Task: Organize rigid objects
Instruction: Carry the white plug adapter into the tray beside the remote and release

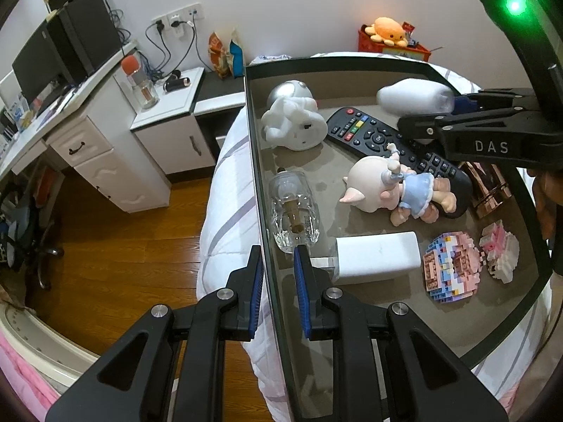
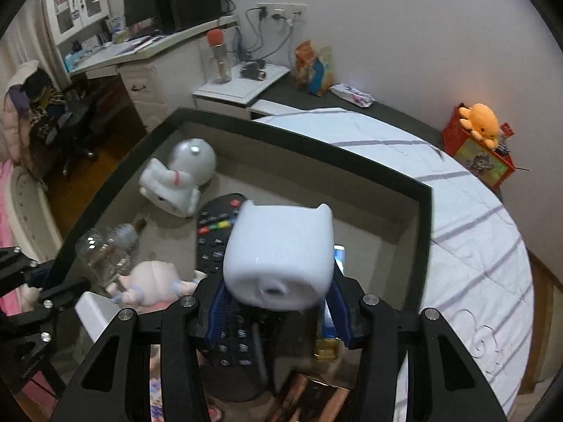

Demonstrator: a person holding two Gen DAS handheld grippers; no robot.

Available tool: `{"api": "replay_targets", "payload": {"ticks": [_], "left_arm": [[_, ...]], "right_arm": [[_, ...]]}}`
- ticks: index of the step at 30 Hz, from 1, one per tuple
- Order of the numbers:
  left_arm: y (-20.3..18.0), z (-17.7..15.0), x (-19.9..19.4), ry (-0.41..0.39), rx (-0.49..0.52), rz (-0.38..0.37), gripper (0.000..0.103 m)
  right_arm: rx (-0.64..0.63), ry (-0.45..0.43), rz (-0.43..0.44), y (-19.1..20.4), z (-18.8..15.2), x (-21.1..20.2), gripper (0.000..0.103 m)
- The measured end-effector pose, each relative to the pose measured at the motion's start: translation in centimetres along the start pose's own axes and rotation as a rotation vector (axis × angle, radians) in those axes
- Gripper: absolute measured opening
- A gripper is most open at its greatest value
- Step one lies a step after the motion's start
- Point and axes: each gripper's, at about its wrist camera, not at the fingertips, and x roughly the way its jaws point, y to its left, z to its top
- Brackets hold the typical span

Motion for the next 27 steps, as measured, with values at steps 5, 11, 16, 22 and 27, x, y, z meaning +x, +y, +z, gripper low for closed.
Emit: {"api": "replay_targets", "payload": {"ticks": [5,11,16,22,27], "left_arm": [[0.1,0.0,0.1,0.001,0.003,0.0,0.018],[0.0,0.2,0.1,-0.005,0.004,0.0,0.019],[-0.2,0.1,-0.1,-0.008,0.005,0.003,0.019],[-0.1,-0.3,-0.9,-0.028,0.006,0.0,0.033],[-0.2,-0.6,-1.6,-0.037,0.006,0.0,0.035]], "right_arm": [[0.01,-0.037,0.007,0.3,0.4,-0.2,0.05],[0.017,-0.065,0.023,0.5,-0.2,-1.3,0.058],[0.038,-0.078,0.041,0.4,-1.1,-2.5,0.061],[0.079,-0.125,0.042,-0.1,-2.9,-4.9,0.066],[0.141,-0.161,0.037,-1.0,-4.9,-6.8,0.076]]}}
